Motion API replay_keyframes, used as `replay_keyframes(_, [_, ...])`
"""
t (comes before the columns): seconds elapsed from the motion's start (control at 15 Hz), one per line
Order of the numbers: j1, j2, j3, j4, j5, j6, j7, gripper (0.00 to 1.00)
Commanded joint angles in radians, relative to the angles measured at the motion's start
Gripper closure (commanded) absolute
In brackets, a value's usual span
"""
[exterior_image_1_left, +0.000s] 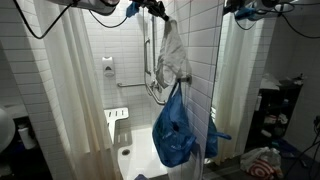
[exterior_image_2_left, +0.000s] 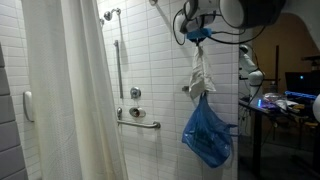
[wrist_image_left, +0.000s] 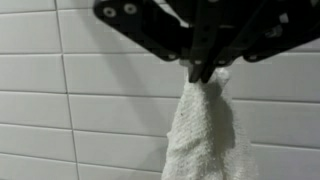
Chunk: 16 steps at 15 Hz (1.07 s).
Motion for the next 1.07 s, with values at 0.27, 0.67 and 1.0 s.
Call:
replay_keyframes(0.27, [-0.048,-0.021,0.041,0.04,-0.006,-0.019,-0.062,0.99])
replay_keyframes(0.67, [-0.154,-0.016,0.075,0.113,0.002,-0.084,-0.038,0.99])
replay_keyframes(1.0, [-0.177,-0.002,0.083,0.117,0.001,-0.091,-0.036,0.97])
